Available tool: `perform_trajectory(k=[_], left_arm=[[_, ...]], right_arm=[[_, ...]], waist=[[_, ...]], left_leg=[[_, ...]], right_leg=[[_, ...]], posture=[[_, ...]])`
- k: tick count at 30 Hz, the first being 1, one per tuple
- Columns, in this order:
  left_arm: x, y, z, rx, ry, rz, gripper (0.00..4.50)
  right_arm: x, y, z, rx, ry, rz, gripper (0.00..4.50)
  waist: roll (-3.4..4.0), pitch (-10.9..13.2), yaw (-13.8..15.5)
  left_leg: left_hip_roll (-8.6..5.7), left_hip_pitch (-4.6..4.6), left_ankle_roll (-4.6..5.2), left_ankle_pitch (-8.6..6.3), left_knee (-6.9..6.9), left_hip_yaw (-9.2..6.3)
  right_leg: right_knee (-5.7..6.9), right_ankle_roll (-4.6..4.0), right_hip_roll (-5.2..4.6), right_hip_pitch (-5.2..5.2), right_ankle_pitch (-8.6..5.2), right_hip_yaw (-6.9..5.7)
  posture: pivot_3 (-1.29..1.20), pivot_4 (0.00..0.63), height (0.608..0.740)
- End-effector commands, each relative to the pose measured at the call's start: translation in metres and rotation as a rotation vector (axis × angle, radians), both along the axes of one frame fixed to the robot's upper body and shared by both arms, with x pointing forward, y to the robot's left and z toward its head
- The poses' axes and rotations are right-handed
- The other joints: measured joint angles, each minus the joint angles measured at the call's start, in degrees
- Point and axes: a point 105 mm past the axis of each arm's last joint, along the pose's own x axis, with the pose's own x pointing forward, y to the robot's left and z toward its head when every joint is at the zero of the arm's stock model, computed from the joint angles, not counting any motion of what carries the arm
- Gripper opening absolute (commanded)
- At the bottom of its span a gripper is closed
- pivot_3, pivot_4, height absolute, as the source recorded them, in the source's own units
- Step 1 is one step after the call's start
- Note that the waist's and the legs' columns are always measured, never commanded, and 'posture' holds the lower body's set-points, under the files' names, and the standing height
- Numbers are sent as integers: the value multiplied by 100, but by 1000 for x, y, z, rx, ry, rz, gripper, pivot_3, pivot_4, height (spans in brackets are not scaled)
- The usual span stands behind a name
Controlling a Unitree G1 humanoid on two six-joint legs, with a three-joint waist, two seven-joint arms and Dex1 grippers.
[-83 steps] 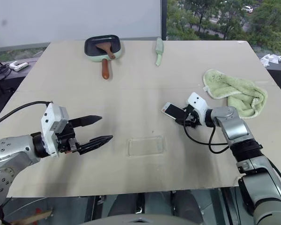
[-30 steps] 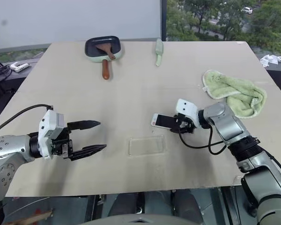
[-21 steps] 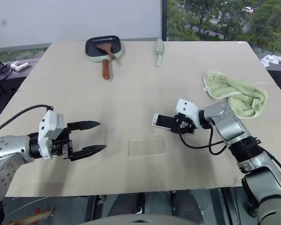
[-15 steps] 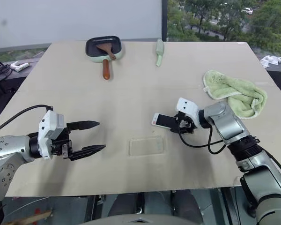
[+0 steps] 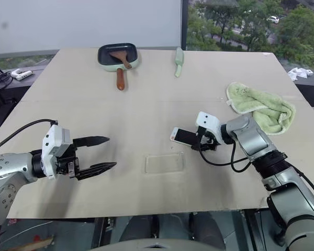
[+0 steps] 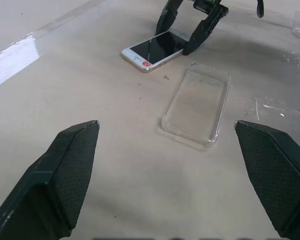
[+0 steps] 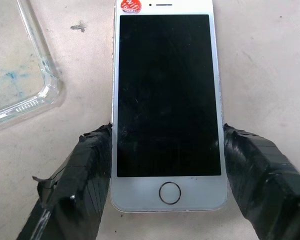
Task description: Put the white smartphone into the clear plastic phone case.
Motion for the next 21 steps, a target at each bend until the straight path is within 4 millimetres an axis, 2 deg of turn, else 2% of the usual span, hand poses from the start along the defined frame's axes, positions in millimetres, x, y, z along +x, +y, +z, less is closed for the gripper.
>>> perform_trajectory(k=[1, 4, 8, 14, 21], left_arm=[[0, 1, 5, 14, -35, -3, 4500], [0, 1, 5, 15, -35, -3, 4500], [1, 1, 5, 15, -37, 0, 4500], [3, 2, 5, 13, -41, 4, 4500], [9, 1, 11, 2, -57, -1, 4500]], right_arm=[[-11, -23, -38, -108, 115, -70, 2931], [-4, -18, -29, -74, 58, -68, 2930], [0, -5, -3, -2, -59, 19, 2930], [-14, 18, 39, 119, -138, 203, 2930], [-32, 25, 54, 91, -181, 347, 2930]], waist=[[1, 0, -1], [1, 0, -1], [10, 6, -19], [46, 41, -26], [70, 69, -9]], left_leg=[[0, 0, 0, 0, 0, 0], [0, 0, 0, 0, -2, 0], [0, -1, 0, 0, -3, 0], [-4, -15, 0, 0, -22, -1], [0, -116, -13, 8, -34, 3]], right_leg=[[0, 0, 0, 0, 0, 0], [-1, 0, -1, 0, 0, 0], [-2, 0, -2, -2, 0, 1], [-3, 1, 1, -20, 0, 9], [0, 15, 30, -123, 9, 8]], posture=[[0, 150, 740], [0, 150, 740], [0, 150, 740], [0, 150, 740], [0, 150, 740]])
